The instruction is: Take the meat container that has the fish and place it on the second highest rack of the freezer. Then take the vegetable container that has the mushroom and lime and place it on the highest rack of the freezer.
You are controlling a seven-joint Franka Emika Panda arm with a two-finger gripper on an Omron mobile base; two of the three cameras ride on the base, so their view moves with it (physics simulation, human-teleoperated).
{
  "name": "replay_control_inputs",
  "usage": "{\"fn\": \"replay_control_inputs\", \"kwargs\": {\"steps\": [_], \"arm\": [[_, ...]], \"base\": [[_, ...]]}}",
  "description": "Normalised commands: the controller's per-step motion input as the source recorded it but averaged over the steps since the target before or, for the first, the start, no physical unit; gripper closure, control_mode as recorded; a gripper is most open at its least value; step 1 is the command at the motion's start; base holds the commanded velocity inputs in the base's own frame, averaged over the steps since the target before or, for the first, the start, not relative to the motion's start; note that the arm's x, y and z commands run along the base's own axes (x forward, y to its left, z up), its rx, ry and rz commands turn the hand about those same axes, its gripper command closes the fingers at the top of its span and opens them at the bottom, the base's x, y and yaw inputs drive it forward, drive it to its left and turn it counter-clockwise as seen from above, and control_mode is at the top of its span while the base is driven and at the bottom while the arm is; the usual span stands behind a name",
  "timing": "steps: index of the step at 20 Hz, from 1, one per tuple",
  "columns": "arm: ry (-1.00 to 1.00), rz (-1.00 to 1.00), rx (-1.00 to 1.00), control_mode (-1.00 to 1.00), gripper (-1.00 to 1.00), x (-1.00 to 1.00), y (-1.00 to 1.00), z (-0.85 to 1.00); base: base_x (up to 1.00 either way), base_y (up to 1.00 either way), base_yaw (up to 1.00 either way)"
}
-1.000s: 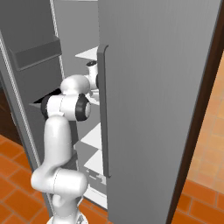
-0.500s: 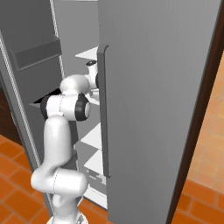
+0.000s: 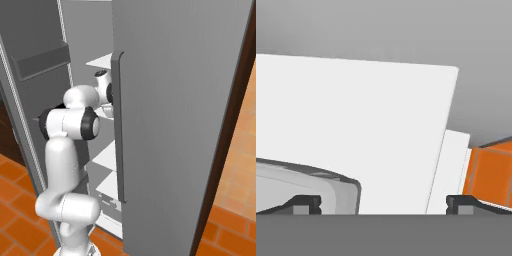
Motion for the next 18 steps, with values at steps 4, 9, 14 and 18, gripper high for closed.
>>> {"fn": "replay_control_inputs", "kwargs": {"steps": [4, 9, 14, 18], "arm": [[-0.15, 0.0, -0.01, -1.0, -1.0, -0.12, 0.0, -0.15], [-0.1, 0.0, 0.0, -1.0, -1.0, -0.39, 0.0, 0.41], [-0.03, 0.01, 0.0, -1.0, -1.0, -0.45, 0.0, 0.67], [0.0, 0.04, 0.0, -1.0, -1.0, -0.56, 0.0, 0.54]], "base": [[0.0, 0.0, 0.0], [0.0, 0.0, 0.0], [0.0, 0.0, 0.0], [0.0, 0.0, 0.0]]}}
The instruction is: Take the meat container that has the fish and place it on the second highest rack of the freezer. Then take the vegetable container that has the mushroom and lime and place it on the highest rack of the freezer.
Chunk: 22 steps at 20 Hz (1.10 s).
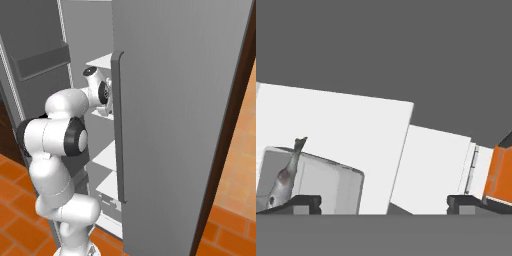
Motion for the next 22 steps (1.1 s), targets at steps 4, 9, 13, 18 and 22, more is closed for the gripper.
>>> {"fn": "replay_control_inputs", "kwargs": {"steps": [4, 9, 13, 18, 22], "arm": [[0.01, 0.12, 0.0, -1.0, -1.0, -0.85, 0.0, 0.07], [0.07, 0.18, -0.06, -1.0, -1.0, -0.73, 0.0, 0.24], [0.09, 0.26, -0.22, -1.0, -1.0, -0.69, 0.0, 0.93], [0.3, 0.31, -0.3, -1.0, -1.0, -0.69, 0.0, 0.85], [0.43, 0.35, -0.23, -1.0, -1.0, -0.72, 0.1, 0.05]], "base": [[0.0, 0.0, 0.0], [0.0, 0.0, 0.0], [0.0, 0.0, 0.0], [0.0, 0.0, 0.0], [0.0, 0.0, 0.0]]}}
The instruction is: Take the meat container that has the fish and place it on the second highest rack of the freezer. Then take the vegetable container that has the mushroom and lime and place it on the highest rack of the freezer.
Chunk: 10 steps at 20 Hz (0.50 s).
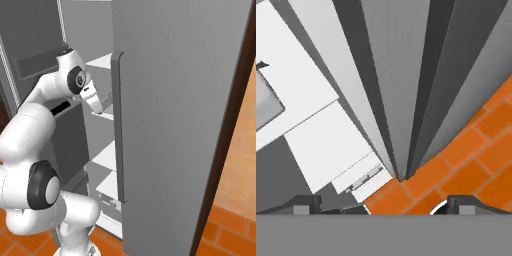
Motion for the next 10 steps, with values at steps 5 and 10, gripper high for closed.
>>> {"fn": "replay_control_inputs", "kwargs": {"steps": [5, 10], "arm": [[0.34, 0.4, -0.05, -1.0, -1.0, -0.97, 0.04, 0.05], [-0.02, 0.33, 0.09, -1.0, -1.0, -1.0, 0.0, -0.21]], "base": [[0.0, 0.0, 0.0], [0.0, 0.0, 0.0]]}}
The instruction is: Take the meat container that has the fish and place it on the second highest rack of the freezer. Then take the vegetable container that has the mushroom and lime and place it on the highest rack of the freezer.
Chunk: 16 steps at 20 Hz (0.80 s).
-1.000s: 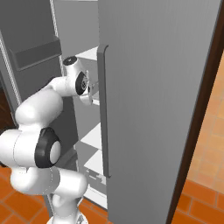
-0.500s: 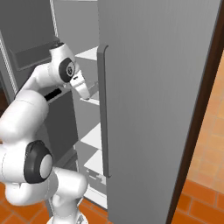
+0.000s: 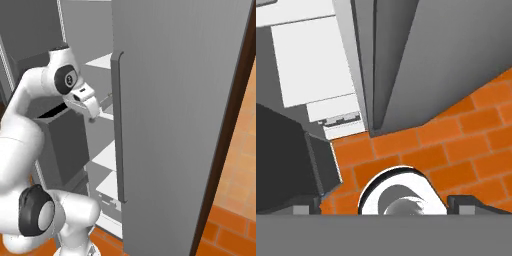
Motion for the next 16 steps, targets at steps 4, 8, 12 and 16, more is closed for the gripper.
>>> {"fn": "replay_control_inputs", "kwargs": {"steps": [4, 8, 12, 16], "arm": [[-0.07, 0.34, 0.04, -1.0, -1.0, -1.0, 0.02, -0.28], [-0.14, 0.37, 0.07, -1.0, -1.0, -0.99, 0.23, -0.26], [-0.08, 0.31, 0.01, -1.0, -1.0, -0.94, 0.16, 0.05], [-0.08, 0.23, 0.0, -1.0, -1.0, -0.93, 0.01, 0.03]], "base": [[0.0, 0.0, 0.0], [0.0, 0.0, 0.0], [0.0, 0.0, 0.0], [0.0, 0.0, 0.0]]}}
